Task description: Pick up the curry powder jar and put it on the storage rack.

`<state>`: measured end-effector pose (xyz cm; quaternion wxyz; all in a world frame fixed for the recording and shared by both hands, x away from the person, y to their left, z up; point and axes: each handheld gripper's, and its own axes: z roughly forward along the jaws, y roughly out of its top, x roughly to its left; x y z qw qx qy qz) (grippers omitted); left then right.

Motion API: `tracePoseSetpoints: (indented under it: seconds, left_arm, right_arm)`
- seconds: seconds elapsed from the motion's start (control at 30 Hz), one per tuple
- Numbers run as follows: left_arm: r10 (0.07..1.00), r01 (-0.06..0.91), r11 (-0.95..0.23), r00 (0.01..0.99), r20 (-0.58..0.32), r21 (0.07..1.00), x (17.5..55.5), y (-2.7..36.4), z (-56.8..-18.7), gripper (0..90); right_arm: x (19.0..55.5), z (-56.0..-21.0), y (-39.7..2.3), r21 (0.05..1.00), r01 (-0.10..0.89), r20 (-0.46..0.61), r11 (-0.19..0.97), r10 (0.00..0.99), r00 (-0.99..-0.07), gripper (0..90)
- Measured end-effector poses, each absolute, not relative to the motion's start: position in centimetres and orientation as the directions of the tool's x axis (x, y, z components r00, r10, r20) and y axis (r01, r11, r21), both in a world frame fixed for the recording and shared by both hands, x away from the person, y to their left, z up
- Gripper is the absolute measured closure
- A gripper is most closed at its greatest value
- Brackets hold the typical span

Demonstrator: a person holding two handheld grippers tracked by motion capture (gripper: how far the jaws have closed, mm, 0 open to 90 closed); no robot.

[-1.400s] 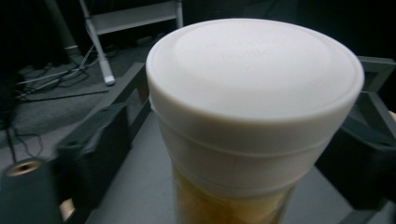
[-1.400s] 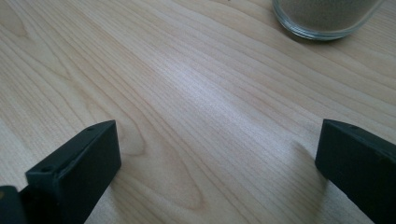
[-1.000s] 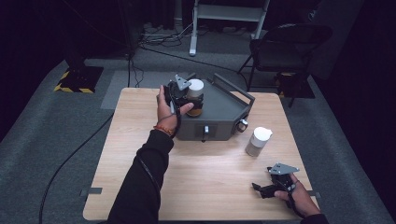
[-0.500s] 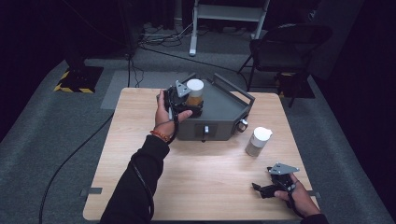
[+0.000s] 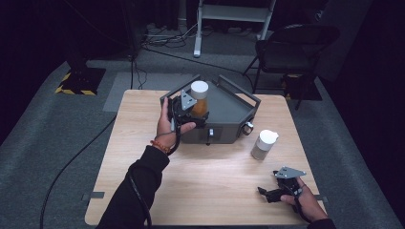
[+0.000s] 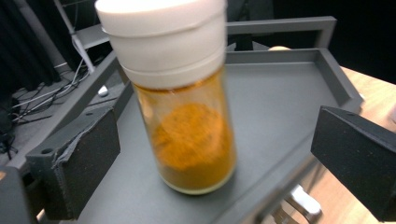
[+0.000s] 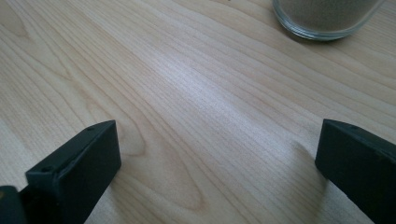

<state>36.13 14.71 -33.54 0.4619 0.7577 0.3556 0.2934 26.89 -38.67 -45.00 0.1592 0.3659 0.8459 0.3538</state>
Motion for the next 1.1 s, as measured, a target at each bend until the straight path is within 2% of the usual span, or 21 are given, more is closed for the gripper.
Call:
tracePoseSetpoints:
  seconds: [0.5,0.6,1.1]
  left_arm:
    - [0.772,0.241,-0.402,0.609,0.185,0.883,33.7,15.4,-34.8,1.1]
    - [0.757,0.226,-0.438,0.615,0.221,0.870,33.0,15.2,-35.0,1.1]
    - [0.699,0.218,-0.525,0.662,0.270,0.822,30.7,15.2,-36.5,1.1]
  right_arm:
    - [26.9,-45.0,-38.7,0.715,0.506,-0.010,0.482,0.732,-0.682,0.0]
    - [26.9,-45.0,-38.7,0.715,0.506,-0.010,0.482,0.732,-0.682,0.0]
    - [26.9,-45.0,-38.7,0.715,0.506,-0.010,0.482,0.732,-0.682,0.0]
